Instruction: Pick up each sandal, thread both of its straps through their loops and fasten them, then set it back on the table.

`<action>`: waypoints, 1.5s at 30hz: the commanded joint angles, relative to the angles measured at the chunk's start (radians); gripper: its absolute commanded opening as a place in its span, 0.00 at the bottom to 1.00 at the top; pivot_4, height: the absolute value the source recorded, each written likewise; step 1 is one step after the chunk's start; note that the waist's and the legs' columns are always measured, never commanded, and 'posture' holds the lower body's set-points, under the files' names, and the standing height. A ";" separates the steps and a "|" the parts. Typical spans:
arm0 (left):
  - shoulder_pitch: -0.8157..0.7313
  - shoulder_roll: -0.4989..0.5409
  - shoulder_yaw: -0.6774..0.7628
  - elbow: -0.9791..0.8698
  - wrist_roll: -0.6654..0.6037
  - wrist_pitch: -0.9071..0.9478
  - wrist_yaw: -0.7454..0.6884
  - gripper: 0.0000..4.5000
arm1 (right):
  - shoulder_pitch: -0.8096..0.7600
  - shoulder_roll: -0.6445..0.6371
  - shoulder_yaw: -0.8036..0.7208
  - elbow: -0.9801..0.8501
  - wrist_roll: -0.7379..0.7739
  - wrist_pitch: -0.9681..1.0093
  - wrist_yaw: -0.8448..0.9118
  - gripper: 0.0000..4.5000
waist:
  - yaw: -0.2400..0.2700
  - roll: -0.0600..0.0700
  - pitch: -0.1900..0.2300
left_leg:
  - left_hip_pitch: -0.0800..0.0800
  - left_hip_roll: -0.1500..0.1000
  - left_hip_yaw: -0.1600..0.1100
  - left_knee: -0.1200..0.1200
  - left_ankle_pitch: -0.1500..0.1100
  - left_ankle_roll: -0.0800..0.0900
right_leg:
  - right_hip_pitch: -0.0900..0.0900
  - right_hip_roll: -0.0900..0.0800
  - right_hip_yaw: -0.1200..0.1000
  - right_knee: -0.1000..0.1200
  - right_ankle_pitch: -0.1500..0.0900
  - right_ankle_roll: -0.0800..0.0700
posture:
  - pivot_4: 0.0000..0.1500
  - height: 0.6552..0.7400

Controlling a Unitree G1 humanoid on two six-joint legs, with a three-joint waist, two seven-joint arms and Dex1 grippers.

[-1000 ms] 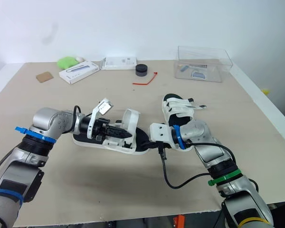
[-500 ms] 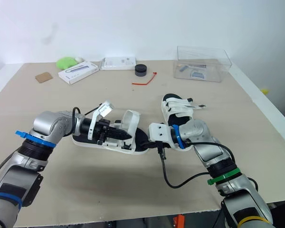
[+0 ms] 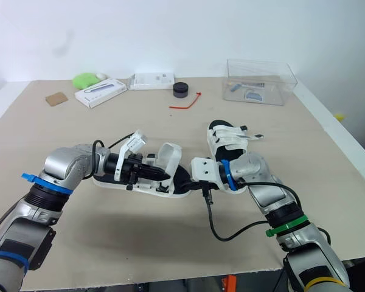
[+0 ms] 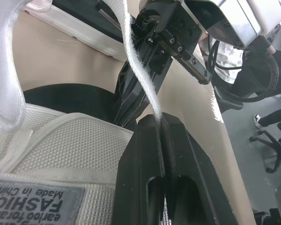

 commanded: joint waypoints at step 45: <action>0.093 0.053 -0.003 -0.067 0.002 0.049 0.026 0.02 | 0.002 -0.008 0.040 0.063 -0.043 0.000 0.020 0.00 | 0.000 0.000 0.000 | 0.002 0.001 0.000 0.000 0.000 0.000 | 0.002 0.000 0.000 0.000 0.000 0.000 | 1.00 1.00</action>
